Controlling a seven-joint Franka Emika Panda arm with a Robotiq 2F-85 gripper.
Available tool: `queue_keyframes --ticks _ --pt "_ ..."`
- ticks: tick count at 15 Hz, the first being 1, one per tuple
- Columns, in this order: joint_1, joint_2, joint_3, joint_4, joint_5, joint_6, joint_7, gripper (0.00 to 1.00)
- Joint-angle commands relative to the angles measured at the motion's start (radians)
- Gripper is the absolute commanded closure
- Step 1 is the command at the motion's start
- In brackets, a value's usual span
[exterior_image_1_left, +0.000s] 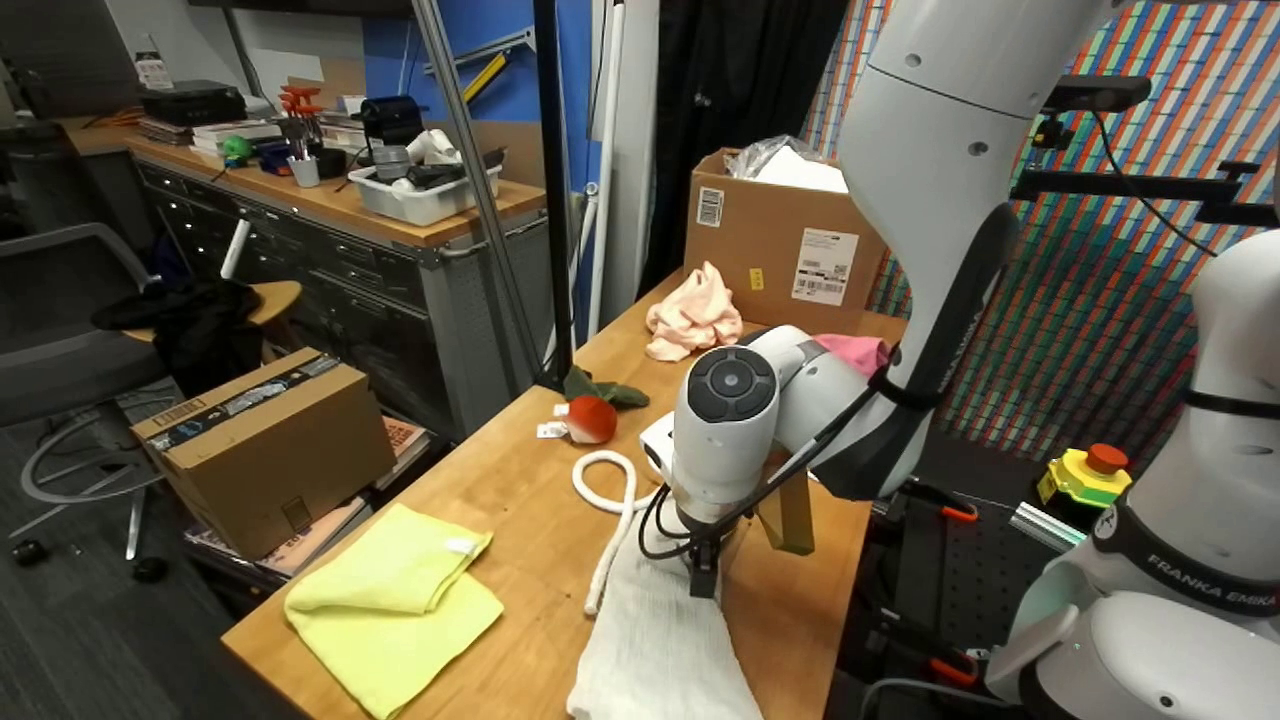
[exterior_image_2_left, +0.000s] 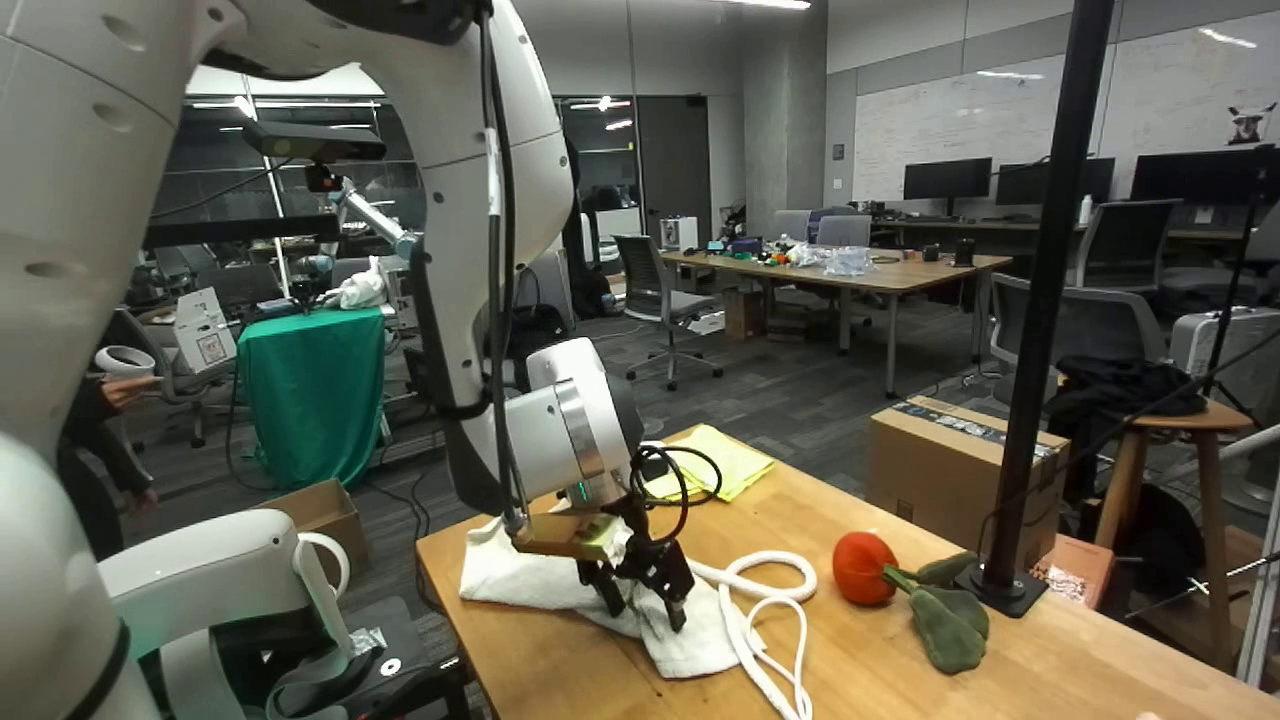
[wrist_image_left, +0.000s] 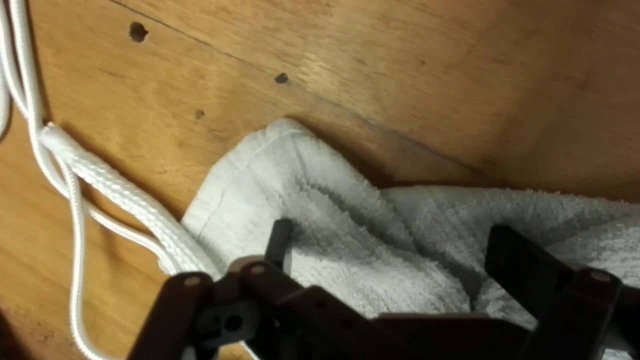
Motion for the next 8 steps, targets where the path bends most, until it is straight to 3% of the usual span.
queue_keyframes --ticks 1,8 --pt "-0.008 0.017 0.008 -0.005 0.009 0.016 -0.008 0.00" --pt "-0.059 -0.055 0.116 -0.147 0.042 0.064 -0.138 0.00"
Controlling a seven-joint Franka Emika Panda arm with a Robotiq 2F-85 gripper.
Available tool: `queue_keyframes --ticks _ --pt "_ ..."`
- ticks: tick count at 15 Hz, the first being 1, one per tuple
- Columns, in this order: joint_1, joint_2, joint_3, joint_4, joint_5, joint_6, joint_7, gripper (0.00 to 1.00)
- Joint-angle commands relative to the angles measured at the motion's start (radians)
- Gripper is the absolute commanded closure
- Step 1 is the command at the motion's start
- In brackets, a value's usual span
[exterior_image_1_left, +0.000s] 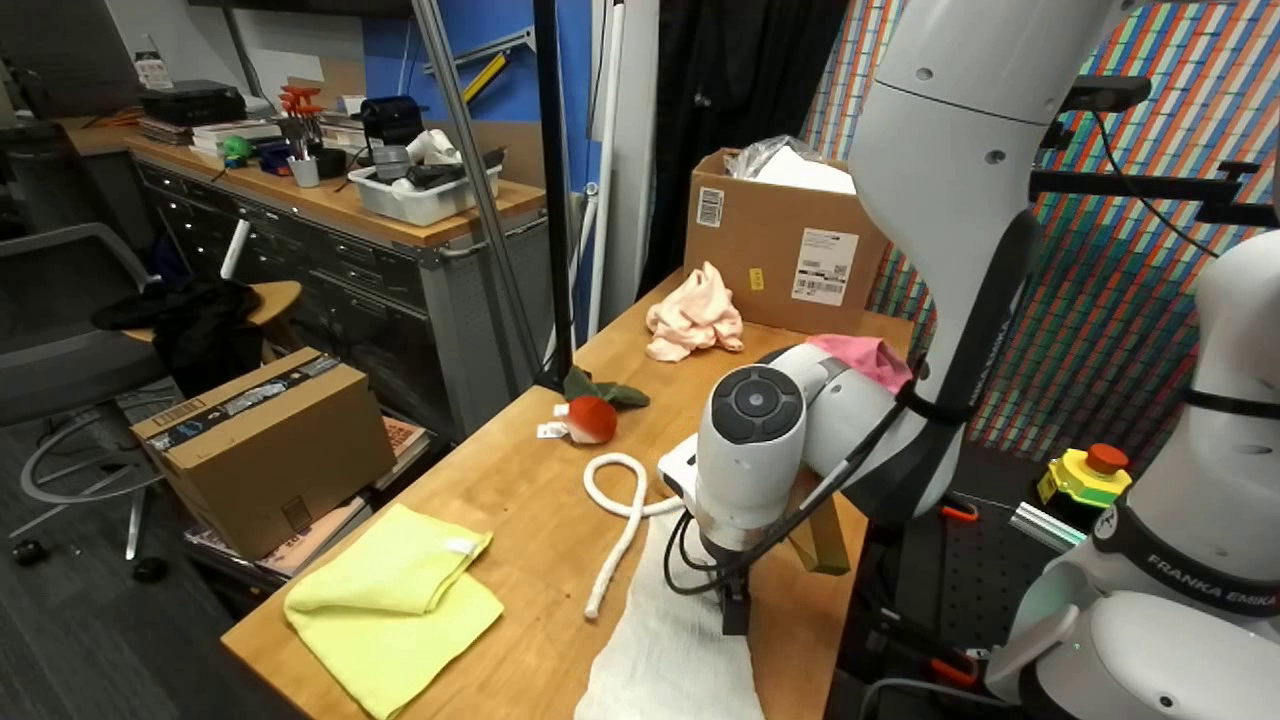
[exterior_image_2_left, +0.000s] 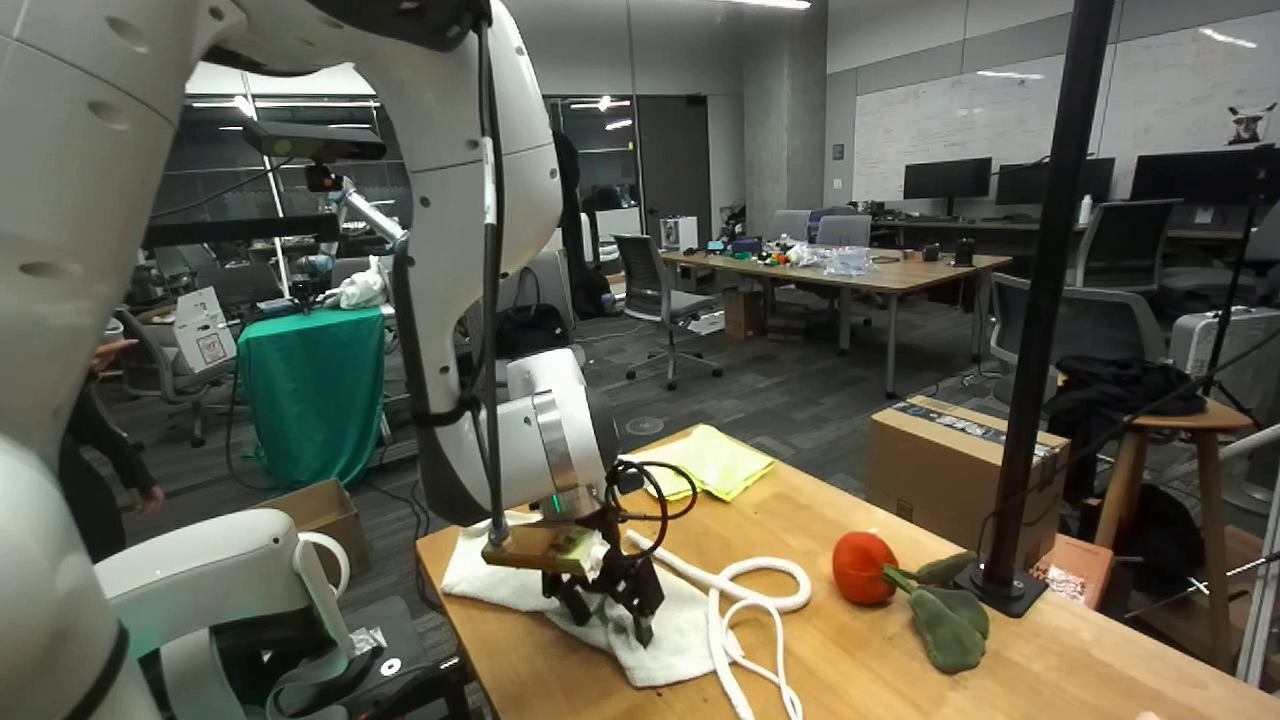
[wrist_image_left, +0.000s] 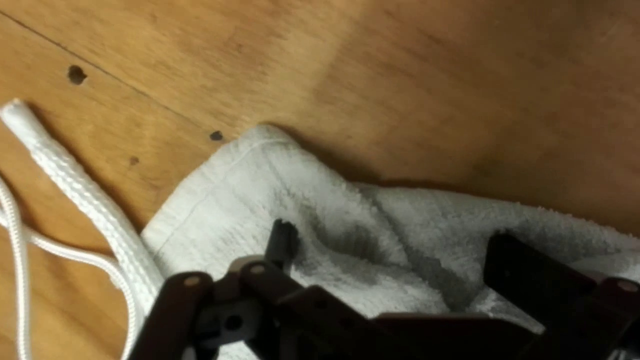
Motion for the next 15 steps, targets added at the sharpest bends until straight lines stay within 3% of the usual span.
queue_keyframes --ticks 1,10,15 --pt "-0.029 -0.058 0.066 -0.099 0.019 0.048 -0.078 0.00" --pt "-0.057 -0.081 0.205 -0.192 0.039 0.067 -0.149 0.00" --pt "-0.033 -0.120 0.179 -0.164 -0.009 0.052 -0.095 0.00"
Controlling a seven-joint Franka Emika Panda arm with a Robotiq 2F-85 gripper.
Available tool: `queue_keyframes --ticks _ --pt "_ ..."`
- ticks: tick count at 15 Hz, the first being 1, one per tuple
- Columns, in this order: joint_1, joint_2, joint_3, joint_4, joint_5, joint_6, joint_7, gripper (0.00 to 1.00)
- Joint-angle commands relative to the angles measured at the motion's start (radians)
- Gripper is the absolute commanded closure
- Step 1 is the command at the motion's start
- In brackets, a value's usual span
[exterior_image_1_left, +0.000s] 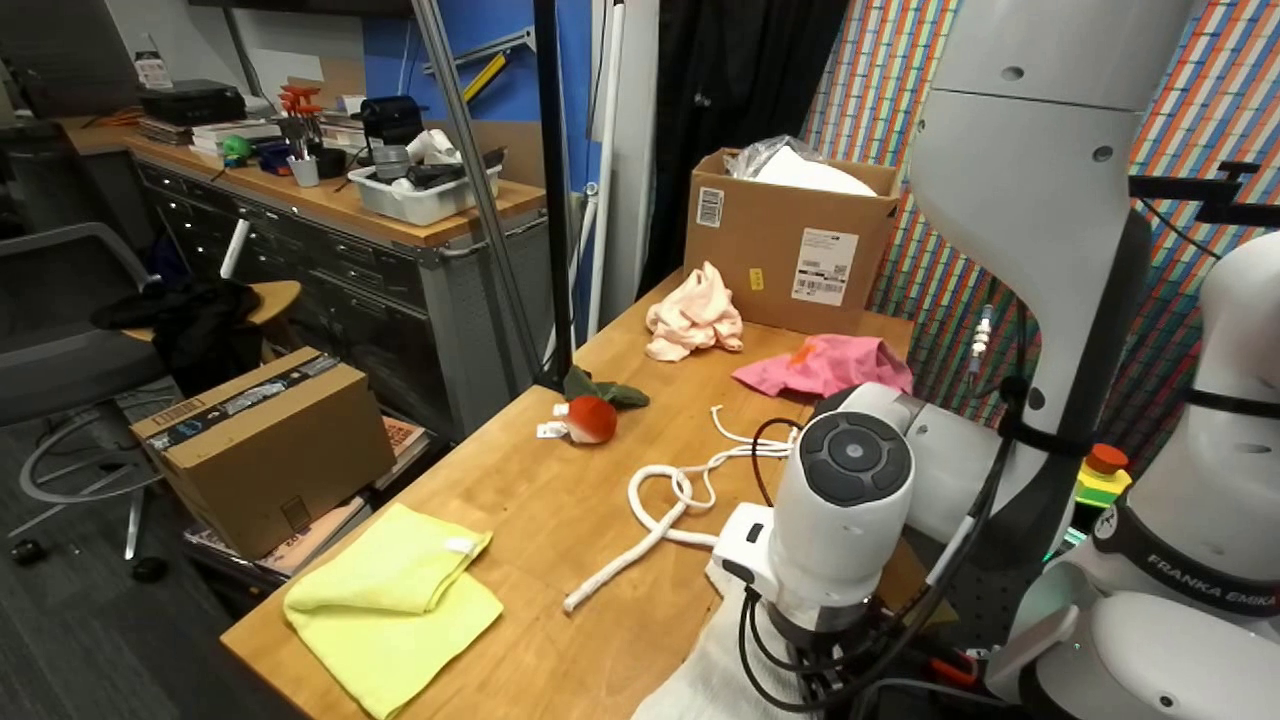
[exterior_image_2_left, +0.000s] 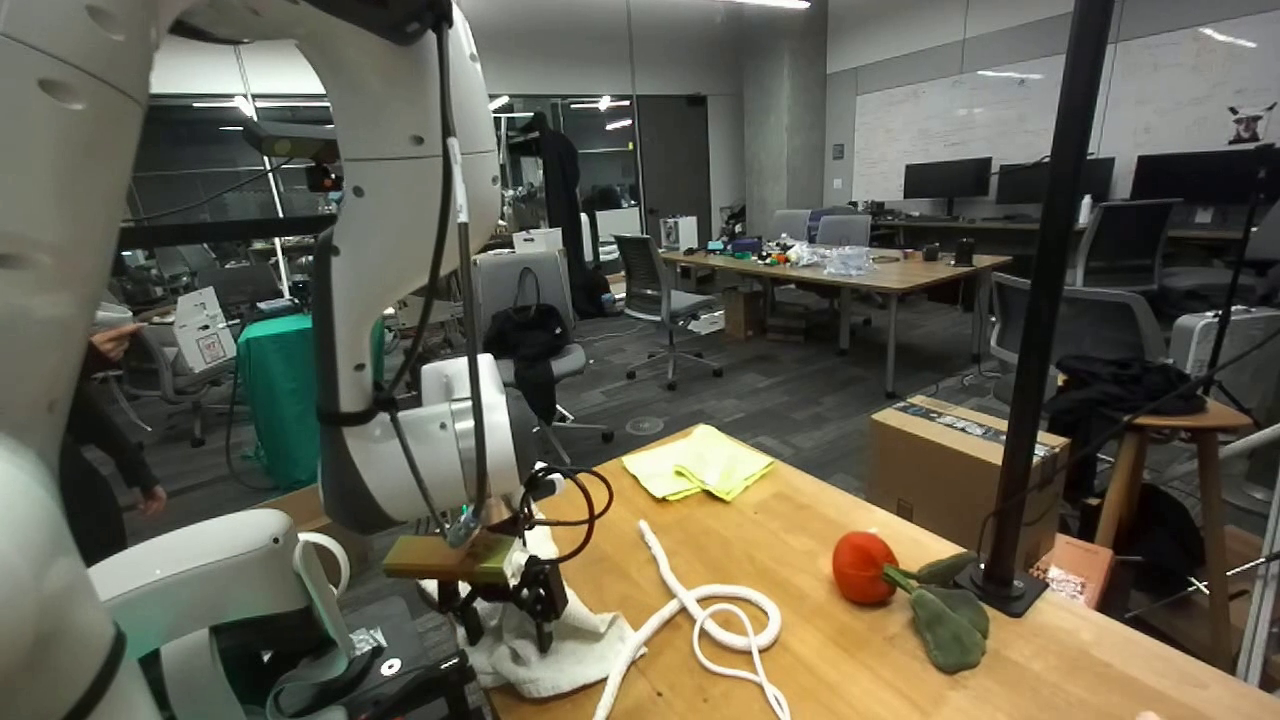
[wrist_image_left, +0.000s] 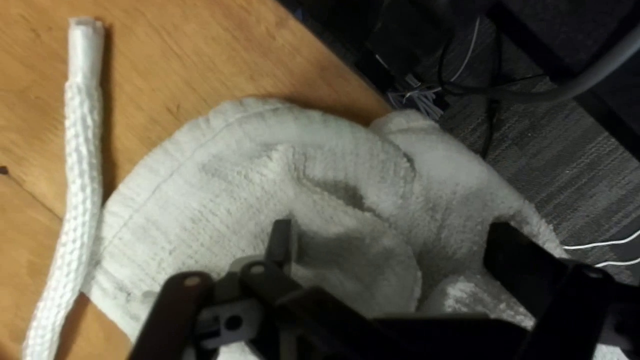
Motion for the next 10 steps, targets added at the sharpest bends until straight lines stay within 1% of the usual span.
queue_keyframes --ticks 1,7,10 --pt "0.009 -0.069 -0.023 0.006 -0.033 -0.005 0.020 0.00" --pt "0.009 -0.148 -0.067 0.064 -0.053 -0.099 0.019 0.00" --pt "0.004 -0.152 -0.081 0.089 -0.047 -0.134 0.010 0.00"
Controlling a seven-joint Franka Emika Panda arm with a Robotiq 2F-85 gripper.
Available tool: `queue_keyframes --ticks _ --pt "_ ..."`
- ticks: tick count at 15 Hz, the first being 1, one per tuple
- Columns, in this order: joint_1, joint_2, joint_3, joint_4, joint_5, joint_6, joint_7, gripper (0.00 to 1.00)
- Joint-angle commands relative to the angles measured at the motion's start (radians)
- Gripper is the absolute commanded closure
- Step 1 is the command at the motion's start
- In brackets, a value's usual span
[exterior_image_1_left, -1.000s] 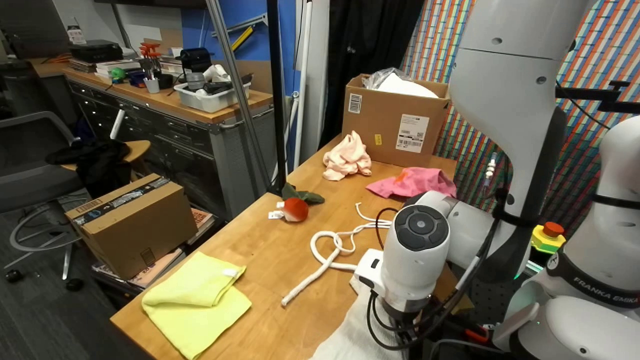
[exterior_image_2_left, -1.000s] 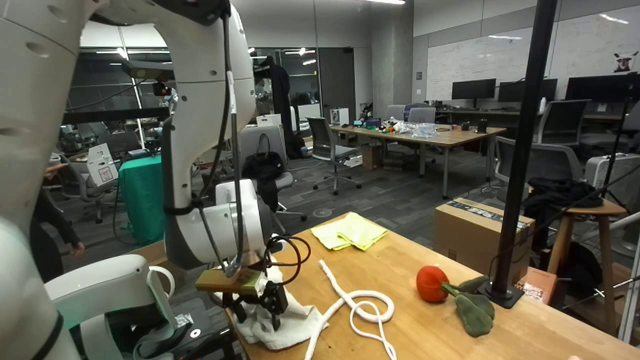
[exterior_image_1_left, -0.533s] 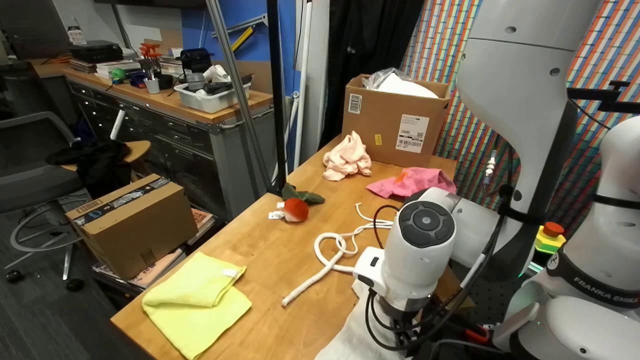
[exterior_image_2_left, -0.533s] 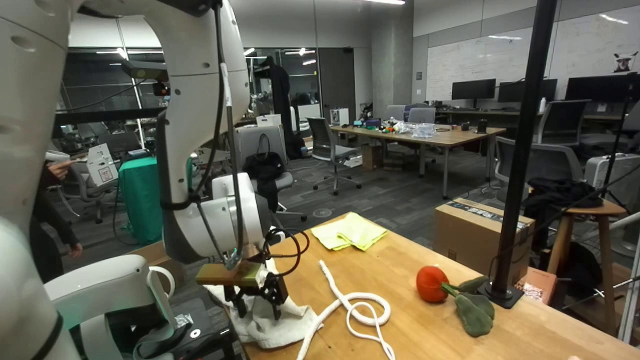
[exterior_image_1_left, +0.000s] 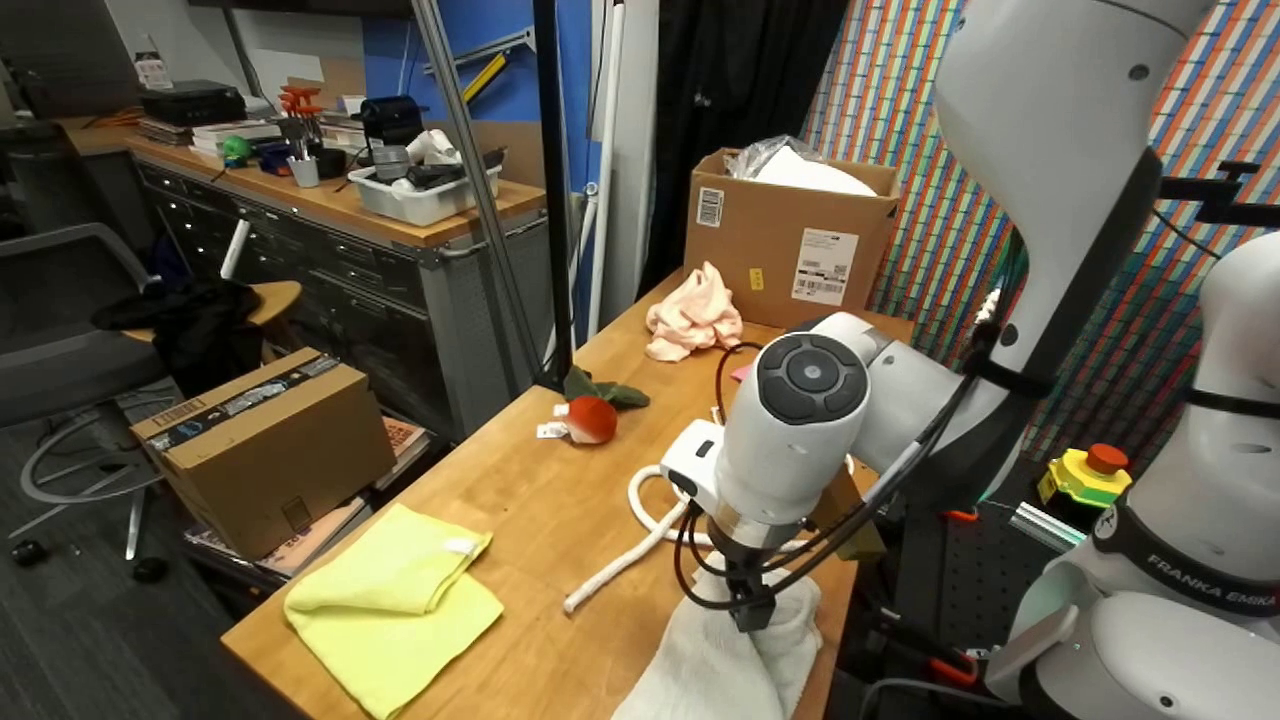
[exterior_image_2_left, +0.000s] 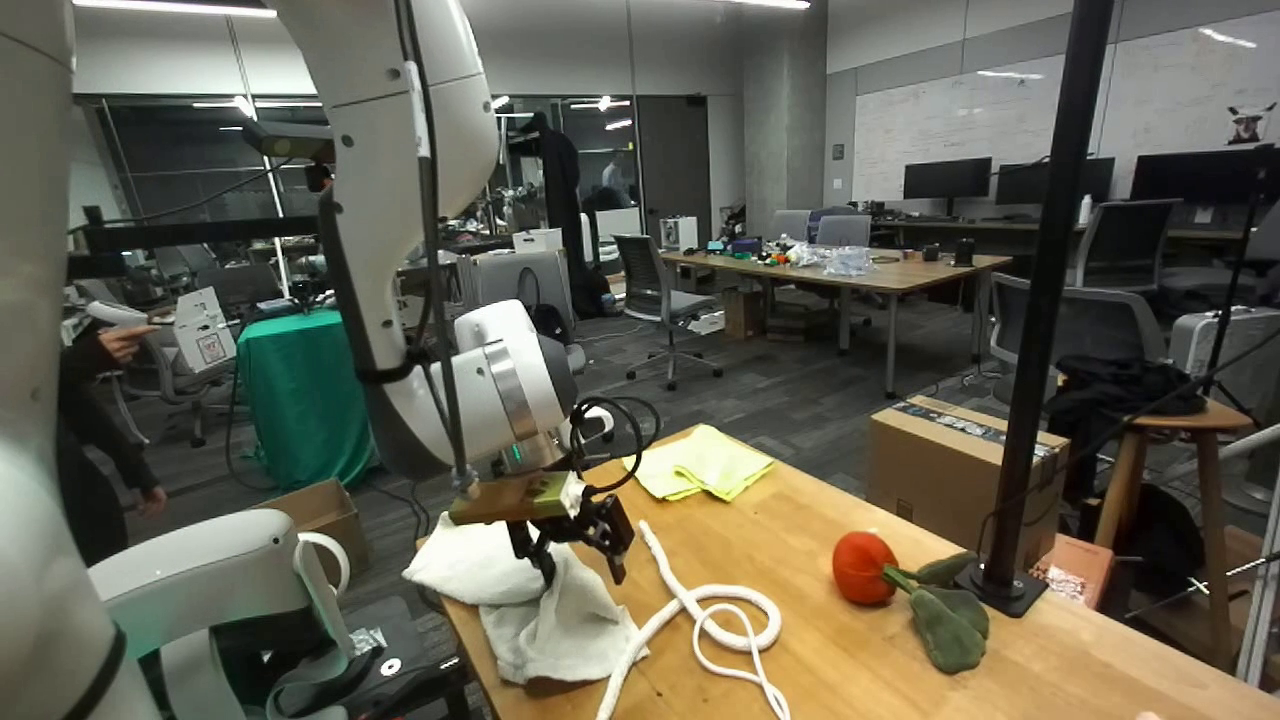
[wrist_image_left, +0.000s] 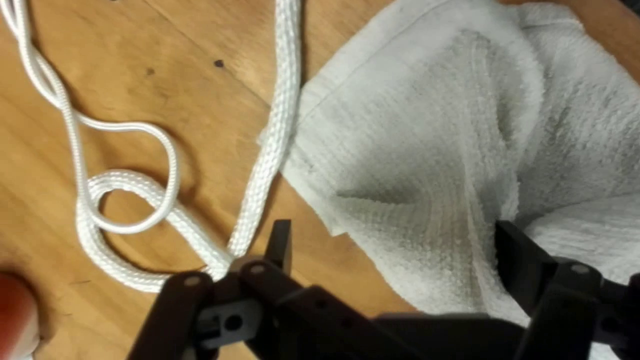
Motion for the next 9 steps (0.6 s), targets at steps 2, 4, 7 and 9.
queue_keyframes --ticks 2,4,7,9 --pt "-0.003 -0.028 -0.021 0.024 -0.006 -0.053 -0.004 0.00" --pt "-0.006 -0.032 -0.027 0.030 0.004 -0.067 -0.009 0.00" --pt "-0.042 -0.031 0.011 0.017 0.177 -0.111 -0.168 0.00" --pt "-0.113 -0.011 0.094 0.015 0.363 -0.178 -0.337 0.00"
